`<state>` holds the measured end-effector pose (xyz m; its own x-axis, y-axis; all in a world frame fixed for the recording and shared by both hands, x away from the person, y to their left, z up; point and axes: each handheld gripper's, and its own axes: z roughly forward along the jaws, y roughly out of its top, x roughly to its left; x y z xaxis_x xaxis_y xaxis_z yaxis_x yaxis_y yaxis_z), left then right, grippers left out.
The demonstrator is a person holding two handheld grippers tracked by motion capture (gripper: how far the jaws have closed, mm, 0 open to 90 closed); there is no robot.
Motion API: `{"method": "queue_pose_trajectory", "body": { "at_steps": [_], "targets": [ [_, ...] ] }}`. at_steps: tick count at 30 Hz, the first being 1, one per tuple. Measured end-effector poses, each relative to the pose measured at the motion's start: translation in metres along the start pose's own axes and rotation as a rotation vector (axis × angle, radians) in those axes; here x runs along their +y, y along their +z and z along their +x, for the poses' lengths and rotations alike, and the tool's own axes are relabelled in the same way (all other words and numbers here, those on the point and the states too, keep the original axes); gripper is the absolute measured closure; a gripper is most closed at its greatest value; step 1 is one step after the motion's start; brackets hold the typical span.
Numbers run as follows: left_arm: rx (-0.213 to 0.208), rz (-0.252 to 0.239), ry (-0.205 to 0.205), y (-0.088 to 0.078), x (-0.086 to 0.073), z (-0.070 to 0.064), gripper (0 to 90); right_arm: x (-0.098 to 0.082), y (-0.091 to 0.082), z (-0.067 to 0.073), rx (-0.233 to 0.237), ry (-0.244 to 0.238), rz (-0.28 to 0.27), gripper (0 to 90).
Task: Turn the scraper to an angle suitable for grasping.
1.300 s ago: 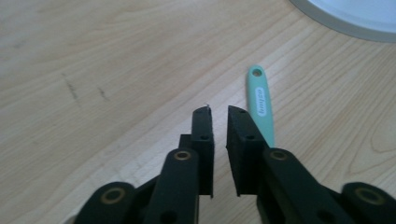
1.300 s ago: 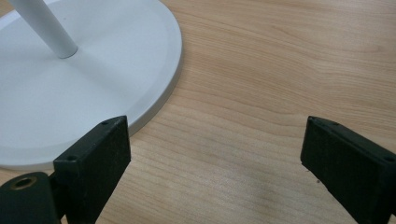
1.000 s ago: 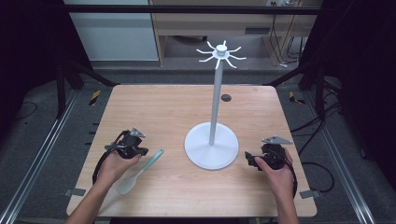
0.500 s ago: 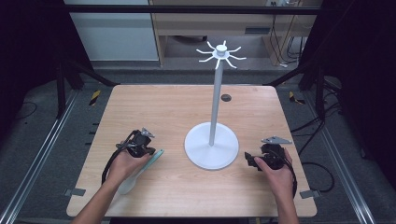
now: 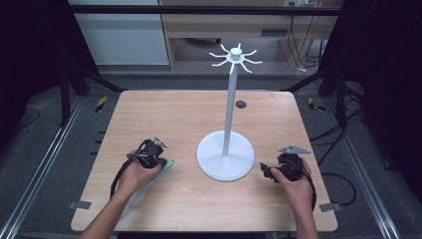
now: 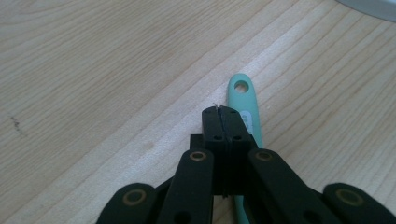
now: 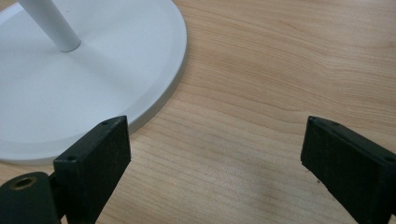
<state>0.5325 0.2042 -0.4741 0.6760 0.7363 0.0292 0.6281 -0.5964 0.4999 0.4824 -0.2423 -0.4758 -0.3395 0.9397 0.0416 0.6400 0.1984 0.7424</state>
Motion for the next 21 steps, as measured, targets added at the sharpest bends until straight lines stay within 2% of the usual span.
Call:
{"method": "queue_pose_trajectory", "body": {
  "at_steps": [15,18,21],
  "targets": [
    [-0.044,-0.003,0.077,-0.001,0.0,-0.033,90.0,-0.001,0.001,0.001,0.007,0.001,0.012,8.7],
    [-0.044,-0.001,0.089,-0.001,0.0,-0.037,90.0,-0.001,0.002,0.001,0.004,-0.005,0.012,8.7],
    [-0.061,0.002,0.098,-0.001,-0.001,-0.041,90.0,-0.001,0.002,0.001,0.002,-0.007,0.014,8.7]
  ]
}}
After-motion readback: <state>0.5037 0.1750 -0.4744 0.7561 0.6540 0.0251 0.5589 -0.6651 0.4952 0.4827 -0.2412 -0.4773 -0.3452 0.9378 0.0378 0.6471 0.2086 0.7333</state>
